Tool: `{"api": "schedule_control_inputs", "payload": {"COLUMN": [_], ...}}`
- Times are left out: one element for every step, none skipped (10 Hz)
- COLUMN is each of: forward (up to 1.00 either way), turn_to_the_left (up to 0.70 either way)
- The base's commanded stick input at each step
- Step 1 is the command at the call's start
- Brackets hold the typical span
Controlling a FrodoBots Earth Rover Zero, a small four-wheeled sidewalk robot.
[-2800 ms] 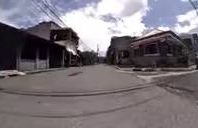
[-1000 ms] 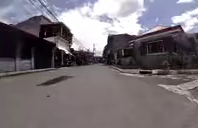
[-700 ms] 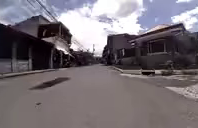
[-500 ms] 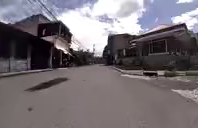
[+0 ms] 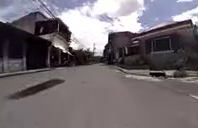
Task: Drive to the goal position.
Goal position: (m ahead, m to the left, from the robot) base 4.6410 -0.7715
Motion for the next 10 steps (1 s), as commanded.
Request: {"api": "schedule_control_inputs", "payload": {"forward": [1.0, 1.0, 1.0, 1.0, 1.0, 1.0, 1.0, 1.0, 1.0, 1.0], "turn_to_the_left": [0.0, 0.0, 0.0, 0.0, 0.0, 0.0, 0.0, 0.0, 0.0, 0.0]}}
